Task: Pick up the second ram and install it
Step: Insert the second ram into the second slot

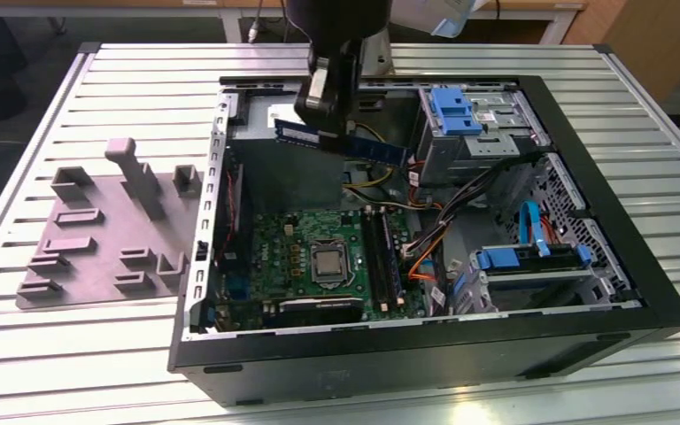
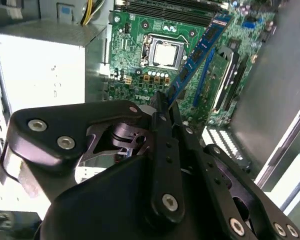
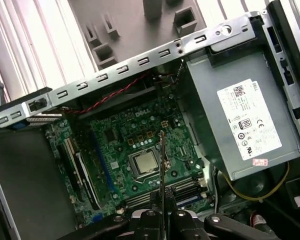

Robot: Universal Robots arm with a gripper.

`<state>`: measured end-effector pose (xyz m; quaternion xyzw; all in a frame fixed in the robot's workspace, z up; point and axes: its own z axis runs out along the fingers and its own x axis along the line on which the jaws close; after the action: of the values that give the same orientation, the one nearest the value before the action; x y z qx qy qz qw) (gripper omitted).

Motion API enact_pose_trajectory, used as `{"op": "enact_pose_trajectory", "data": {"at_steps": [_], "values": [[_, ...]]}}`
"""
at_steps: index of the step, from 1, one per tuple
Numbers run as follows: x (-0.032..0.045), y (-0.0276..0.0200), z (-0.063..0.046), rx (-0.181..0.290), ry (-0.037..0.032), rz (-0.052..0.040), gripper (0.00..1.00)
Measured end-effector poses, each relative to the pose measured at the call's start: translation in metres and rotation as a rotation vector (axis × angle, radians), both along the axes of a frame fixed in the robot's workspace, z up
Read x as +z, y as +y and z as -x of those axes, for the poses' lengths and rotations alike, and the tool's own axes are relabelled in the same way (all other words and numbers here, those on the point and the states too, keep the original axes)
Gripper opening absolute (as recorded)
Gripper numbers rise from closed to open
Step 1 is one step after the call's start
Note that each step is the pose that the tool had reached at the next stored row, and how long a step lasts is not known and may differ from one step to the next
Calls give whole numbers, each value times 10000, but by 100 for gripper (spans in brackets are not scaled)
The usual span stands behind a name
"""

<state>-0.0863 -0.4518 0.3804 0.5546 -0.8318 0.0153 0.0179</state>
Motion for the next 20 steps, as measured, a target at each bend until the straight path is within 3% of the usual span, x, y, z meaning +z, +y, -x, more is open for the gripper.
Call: {"op": "enact_pose_trajectory", "data": {"at_steps": [7, 20], "values": [[-1, 0, 0, -1164, 0, 0, 14], [-1, 0, 0, -1252, 0, 0, 14]]}}
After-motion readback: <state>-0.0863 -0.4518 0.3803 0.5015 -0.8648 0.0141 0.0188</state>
